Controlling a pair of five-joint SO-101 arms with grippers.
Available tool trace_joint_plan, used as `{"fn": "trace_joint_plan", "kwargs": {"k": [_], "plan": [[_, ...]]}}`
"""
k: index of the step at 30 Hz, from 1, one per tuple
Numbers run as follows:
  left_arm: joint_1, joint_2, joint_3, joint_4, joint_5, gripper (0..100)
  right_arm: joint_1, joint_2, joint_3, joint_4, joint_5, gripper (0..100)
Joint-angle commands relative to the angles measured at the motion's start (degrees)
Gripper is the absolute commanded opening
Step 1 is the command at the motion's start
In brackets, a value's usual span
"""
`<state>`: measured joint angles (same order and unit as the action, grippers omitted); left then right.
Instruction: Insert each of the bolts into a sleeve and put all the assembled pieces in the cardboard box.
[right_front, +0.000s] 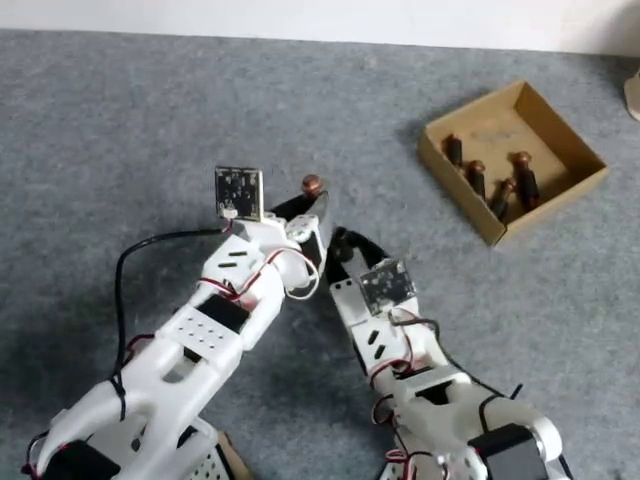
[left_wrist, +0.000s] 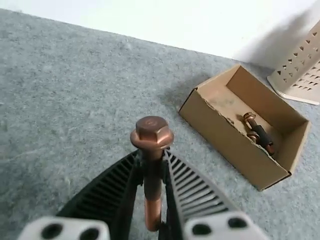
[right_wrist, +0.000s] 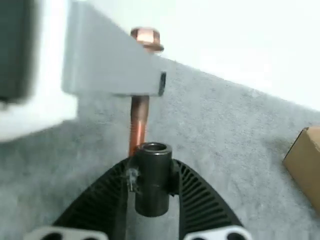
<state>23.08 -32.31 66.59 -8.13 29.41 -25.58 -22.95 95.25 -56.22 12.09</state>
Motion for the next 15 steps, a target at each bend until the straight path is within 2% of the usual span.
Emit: {"fn": "trace_joint_plan", "kwargs": {"k": [1,4,7,15], "plan": [[0.9,-2.7,-0.7,-2.1,0.0,1,-0.7,-0.9,2.5,-3.0,0.4,0.4],[0.8,-2.8,-0.8,-2.1,0.1,1,-0.9,-0.4,2.5,-2.9,0.4,0.4],[0.4,-2.9,-1.3,-2.1,3.1,1,-1.5,-0.3,2.7,-2.9,0.4,0.4],[0.3,-4.4,-3.3,-2.7,1.2,1,-1.5,-0.3,2.9,-1.6,0.4,0.4]]}}
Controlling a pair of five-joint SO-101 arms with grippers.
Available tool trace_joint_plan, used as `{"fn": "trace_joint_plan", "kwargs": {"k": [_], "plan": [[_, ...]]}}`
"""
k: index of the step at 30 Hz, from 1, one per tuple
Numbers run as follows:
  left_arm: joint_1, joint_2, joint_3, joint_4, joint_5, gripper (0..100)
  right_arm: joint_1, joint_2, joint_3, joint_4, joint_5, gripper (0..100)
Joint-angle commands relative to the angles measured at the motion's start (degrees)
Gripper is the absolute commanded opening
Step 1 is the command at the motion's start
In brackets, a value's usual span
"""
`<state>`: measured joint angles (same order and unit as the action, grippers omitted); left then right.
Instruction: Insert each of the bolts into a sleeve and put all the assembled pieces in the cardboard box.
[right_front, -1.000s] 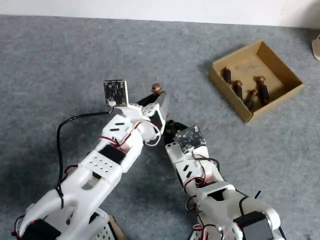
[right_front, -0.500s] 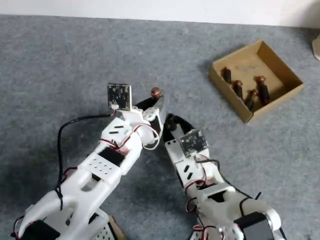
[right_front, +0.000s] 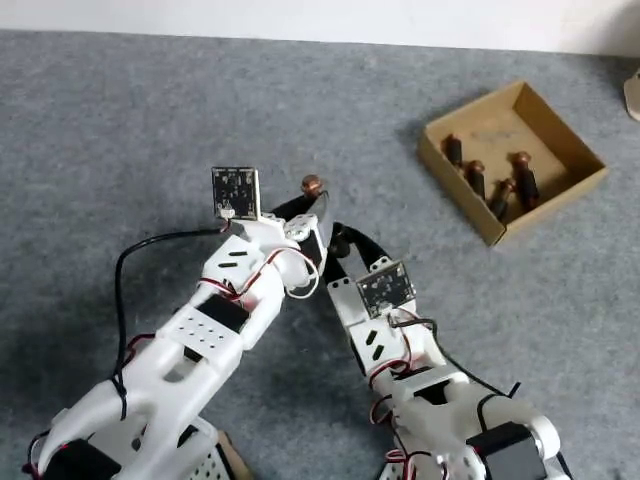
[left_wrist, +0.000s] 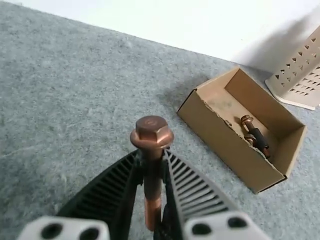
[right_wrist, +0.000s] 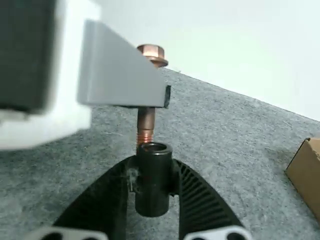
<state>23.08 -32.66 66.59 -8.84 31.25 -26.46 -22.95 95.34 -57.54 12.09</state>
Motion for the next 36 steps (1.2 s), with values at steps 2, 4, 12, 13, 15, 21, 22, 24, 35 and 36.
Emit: {"fn": "trace_joint_plan", "kwargs": {"k": [2,4,12,13,15,21,22,24,35,36], "plan": [[0.0,-6.8,-3.3,-1.8,-0.7,1,-0.7,-0.3,2.4,3.1,0.4,0.4],[-1.0,-10.4,-2.9,-1.8,-0.7,1,-0.7,-0.3,2.4,6.3,0.4,0.4],[-0.2,-18.9,3.6,-1.8,-0.6,1,-0.7,-0.3,2.3,7.2,0.4,0.4],[0.0,-18.9,3.9,-1.8,-0.6,1,-0.7,-0.3,2.3,7.2,0.4,0.4],[0.2,-18.9,4.4,-1.8,-0.6,1,-0.7,-0.7,2.3,7.2,0.4,0.4],[0.2,-18.9,5.3,-1.8,-0.4,1,-0.7,-0.9,2.3,6.4,0.4,0.4],[0.3,-18.9,5.5,-1.8,-0.3,1,-0.7,-0.9,2.4,5.0,0.4,0.4],[0.3,-18.9,5.8,-1.9,-0.3,1,-0.7,-0.9,2.5,1.5,0.5,0.4],[0.9,-18.9,6.2,-1.8,3.4,1,-0.7,-0.9,2.9,-0.1,0.7,0.4],[0.9,-18.9,6.2,-1.8,3.4,1,-0.7,-0.9,2.9,-0.1,0.7,0.4]]}}
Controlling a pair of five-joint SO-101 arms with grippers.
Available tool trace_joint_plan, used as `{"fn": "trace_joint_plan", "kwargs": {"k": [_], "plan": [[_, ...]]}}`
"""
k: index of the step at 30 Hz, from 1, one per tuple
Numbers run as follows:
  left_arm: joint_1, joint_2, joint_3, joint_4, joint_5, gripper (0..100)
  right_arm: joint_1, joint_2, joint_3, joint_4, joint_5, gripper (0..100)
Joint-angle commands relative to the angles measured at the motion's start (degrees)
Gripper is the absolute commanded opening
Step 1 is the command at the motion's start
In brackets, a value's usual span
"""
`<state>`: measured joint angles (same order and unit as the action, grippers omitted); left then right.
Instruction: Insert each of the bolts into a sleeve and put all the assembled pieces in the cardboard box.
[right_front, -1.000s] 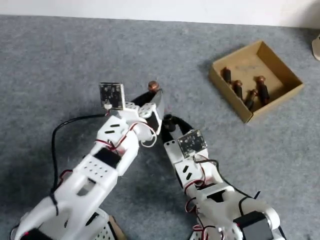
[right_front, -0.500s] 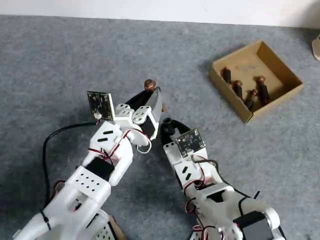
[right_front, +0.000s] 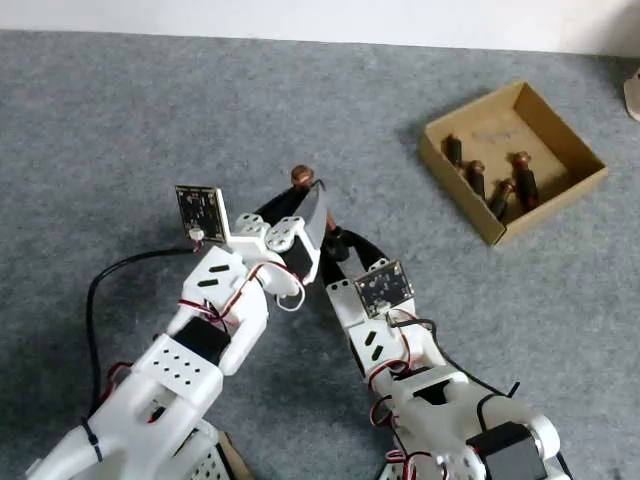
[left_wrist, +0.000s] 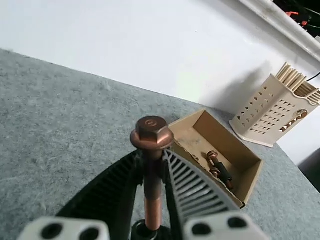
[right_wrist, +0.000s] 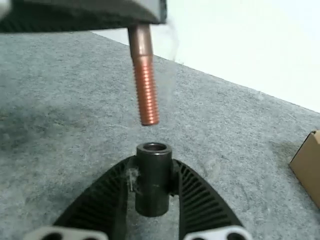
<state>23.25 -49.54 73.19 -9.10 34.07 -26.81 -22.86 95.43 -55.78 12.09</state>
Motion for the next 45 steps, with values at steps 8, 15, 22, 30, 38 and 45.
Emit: {"fn": "trace_joint_plan", "kwargs": {"k": [8,15,22,30,38,45], "plan": [[0.7,-2.0,-0.3,0.4,0.5,1,-2.2,-1.0,2.8,-2.0,0.8,0.4],[0.7,-2.0,-0.2,0.4,-3.2,1,-2.2,-1.0,2.8,-2.1,0.8,0.4],[0.7,-2.0,0.0,0.5,-3.5,1,-2.2,-1.0,2.8,-2.1,0.8,0.4],[2.4,-2.0,0.8,0.4,-7.5,1,-2.2,-1.0,4.5,-6.5,0.8,0.4],[2.5,-2.0,0.8,0.5,-7.6,1,-2.2,-1.0,5.8,-7.6,0.8,0.4],[3.6,-1.9,1.6,1.2,-11.1,1,-2.0,-1.0,5.8,-7.8,0.8,0.4]]}}
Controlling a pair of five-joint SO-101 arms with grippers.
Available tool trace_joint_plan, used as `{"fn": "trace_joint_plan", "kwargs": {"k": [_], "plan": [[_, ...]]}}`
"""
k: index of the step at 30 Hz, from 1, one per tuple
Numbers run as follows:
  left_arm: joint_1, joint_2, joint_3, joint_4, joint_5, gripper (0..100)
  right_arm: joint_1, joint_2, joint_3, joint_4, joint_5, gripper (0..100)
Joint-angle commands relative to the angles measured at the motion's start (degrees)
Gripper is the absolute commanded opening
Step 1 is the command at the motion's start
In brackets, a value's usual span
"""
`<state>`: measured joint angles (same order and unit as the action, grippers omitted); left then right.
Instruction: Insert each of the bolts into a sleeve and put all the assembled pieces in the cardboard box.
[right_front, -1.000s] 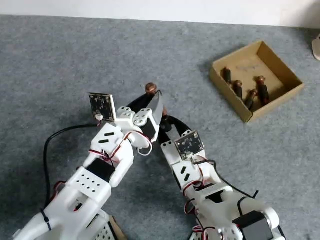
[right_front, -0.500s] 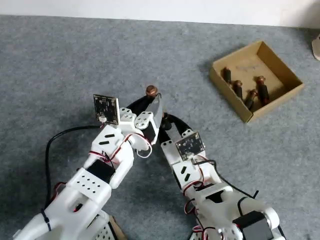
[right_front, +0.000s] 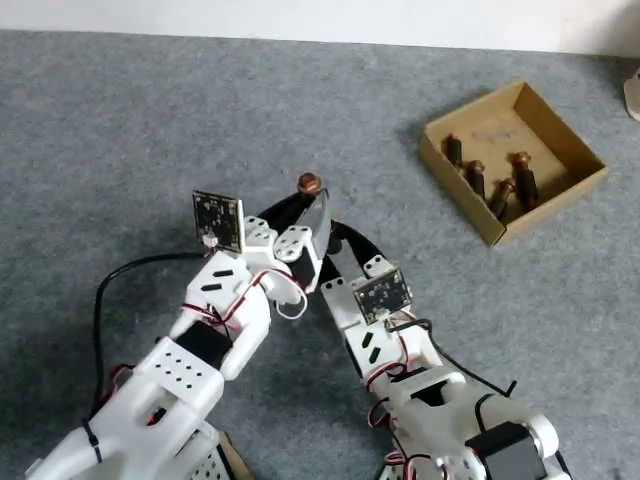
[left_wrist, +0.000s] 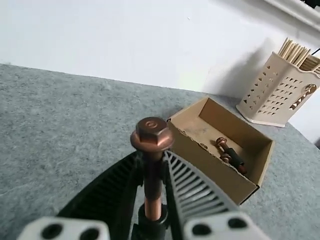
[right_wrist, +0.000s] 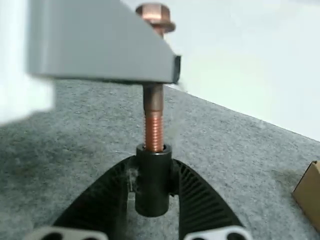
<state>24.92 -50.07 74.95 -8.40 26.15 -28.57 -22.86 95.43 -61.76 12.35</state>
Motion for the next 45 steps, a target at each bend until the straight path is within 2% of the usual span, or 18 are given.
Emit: {"fn": "trace_joint_plan", "kwargs": {"k": [1,4,25,28,33,36,42,45], "plan": [[2.2,-1.4,0.0,0.6,-4.7,1,-0.1,-1.0,5.8,-1.8,0.5,0.4],[2.4,-1.5,0.3,0.4,-8.1,1,-0.1,-1.0,5.8,-1.8,0.5,0.4],[3.6,-1.5,2.8,0.5,-7.7,2,2.1,-1.0,5.8,-1.8,0.2,0.4],[5.0,-1.5,2.9,0.5,-7.7,12,2.0,-1.0,5.8,-1.8,0.2,0.4],[5.1,-1.5,3.1,1.1,-7.5,39,2.0,-1.0,5.8,-1.8,0.2,0.4],[5.2,-1.5,2.2,5.7,-7.4,50,2.0,-1.0,5.8,-1.8,0.2,0.4],[3.5,-1.5,0.2,9.4,-7.2,53,2.3,-1.0,5.8,-1.8,0.2,0.4],[0.8,-1.6,-0.7,9.6,-3.6,53,2.4,-1.0,5.8,-1.6,0.2,0.4]]}}
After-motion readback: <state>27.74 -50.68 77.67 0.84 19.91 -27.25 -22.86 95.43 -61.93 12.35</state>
